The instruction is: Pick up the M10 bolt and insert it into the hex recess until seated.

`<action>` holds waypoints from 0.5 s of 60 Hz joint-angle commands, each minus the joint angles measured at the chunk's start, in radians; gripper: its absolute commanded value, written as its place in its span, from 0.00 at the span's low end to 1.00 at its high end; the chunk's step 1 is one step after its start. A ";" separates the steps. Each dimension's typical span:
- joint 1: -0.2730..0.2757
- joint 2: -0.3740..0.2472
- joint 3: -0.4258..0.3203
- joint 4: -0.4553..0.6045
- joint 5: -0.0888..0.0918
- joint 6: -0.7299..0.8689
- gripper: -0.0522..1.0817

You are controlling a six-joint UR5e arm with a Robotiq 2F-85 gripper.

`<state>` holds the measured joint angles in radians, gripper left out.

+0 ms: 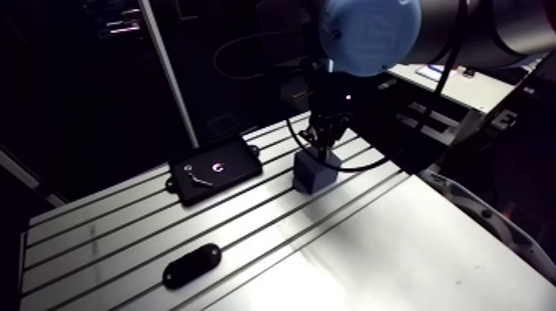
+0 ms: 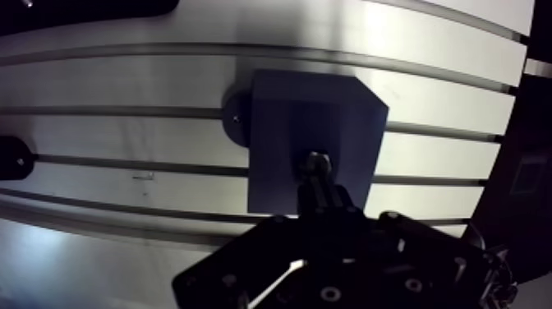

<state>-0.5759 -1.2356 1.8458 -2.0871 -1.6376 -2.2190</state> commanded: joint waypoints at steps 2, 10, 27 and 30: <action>0.001 0.000 0.000 0.000 0.000 0.000 0.84; 0.001 0.000 0.000 0.000 0.000 0.000 0.84; 0.001 0.002 0.000 0.000 0.000 0.000 0.84; 0.001 0.002 0.000 0.000 0.000 0.000 0.84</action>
<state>-0.5754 -1.2345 1.8461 -2.0871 -1.6375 -2.2191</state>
